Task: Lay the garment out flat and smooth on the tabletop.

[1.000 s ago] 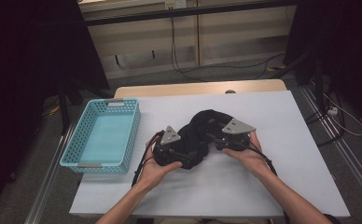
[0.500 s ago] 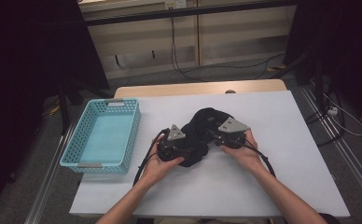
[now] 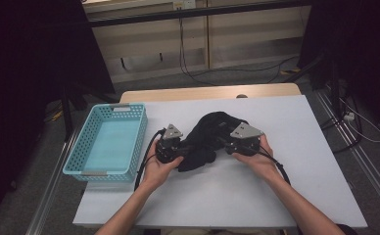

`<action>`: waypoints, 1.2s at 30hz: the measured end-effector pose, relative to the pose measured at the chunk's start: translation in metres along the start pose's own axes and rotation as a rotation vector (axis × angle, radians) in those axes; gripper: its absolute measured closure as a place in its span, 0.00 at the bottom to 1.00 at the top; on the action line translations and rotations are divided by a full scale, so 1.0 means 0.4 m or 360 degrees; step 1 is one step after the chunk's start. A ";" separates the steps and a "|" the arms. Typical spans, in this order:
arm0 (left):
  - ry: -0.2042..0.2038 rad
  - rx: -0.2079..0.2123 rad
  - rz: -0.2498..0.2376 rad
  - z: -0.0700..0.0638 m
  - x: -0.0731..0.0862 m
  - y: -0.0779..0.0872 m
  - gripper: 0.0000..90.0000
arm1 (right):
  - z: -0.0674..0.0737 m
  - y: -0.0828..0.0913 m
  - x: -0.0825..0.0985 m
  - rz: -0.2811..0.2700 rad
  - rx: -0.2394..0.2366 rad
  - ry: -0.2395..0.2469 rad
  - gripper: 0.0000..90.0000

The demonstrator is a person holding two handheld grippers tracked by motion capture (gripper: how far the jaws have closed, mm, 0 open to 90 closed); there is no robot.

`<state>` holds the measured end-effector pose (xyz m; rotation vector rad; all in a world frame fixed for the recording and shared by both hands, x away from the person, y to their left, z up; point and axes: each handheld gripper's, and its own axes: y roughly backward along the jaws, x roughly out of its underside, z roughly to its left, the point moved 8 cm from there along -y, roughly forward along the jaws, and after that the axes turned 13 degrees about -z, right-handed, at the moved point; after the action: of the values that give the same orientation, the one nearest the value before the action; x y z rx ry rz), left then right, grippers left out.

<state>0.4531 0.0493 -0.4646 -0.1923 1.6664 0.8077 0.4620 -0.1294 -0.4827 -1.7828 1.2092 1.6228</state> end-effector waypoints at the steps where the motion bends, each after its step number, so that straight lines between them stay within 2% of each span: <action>1: -0.0008 -0.0004 0.0000 0.003 -0.002 0.001 0.80 | 0.000 -0.002 0.003 0.0007 0.0017 0.0021 0.49; 3: -0.0007 -0.0015 -0.0010 0.011 -0.012 0.005 0.80 | 0.000 -0.005 0.007 0.0020 0.0028 0.0048 0.53; 4: 0.0003 -0.0024 -0.0022 0.016 -0.018 0.008 0.80 | -0.003 -0.004 0.008 0.0026 0.0034 0.0053 0.61; 7: 0.0027 -0.0025 -0.0042 0.019 -0.026 0.017 0.80 | -0.018 0.009 0.005 0.0024 0.0019 0.0012 0.77; 9: 0.0027 -0.0026 -0.0054 0.019 -0.035 0.024 0.80 | -0.022 0.020 -0.001 0.0021 0.0025 -0.0003 0.82; 15: 0.0035 -0.0015 -0.0130 0.011 -0.081 0.053 0.80 | -0.038 0.074 -0.045 -0.0044 0.0033 -0.0017 0.86; 17: 0.0035 -0.0014 -0.0154 0.010 -0.095 0.066 0.80 | -0.052 0.093 -0.059 -0.0080 0.0045 -0.0070 0.86; 19: 0.0063 -0.0008 -0.0190 0.013 -0.109 0.079 0.80 | -0.067 0.115 -0.073 -0.0116 0.0047 -0.0100 0.86; 21: 0.0088 -0.0044 -0.0182 0.024 -0.115 0.089 0.80 | -0.083 0.137 -0.085 -0.0145 0.0049 -0.0104 0.86; 22: 0.0112 -0.0046 -0.0186 0.030 -0.117 0.094 0.80 | -0.089 0.144 -0.088 -0.0152 0.0053 -0.0100 0.86; 30: 0.0142 -0.0048 -0.0158 0.035 -0.107 0.098 0.81 | -0.165 0.194 -0.113 -0.0228 0.0177 -0.0139 0.86; 34: 0.0192 -0.0017 -0.0067 0.036 -0.071 0.077 0.80 | -0.200 0.215 -0.120 -0.0255 0.0221 -0.0170 0.85; 36: 0.0178 -0.0008 0.0018 0.031 -0.031 0.051 0.80 | -0.203 0.209 -0.099 -0.0213 0.0215 -0.0184 0.85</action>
<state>0.4555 0.0682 -0.4455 -0.2352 1.7718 0.8223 0.4418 -0.2253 -0.4086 -1.6271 1.0962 1.5095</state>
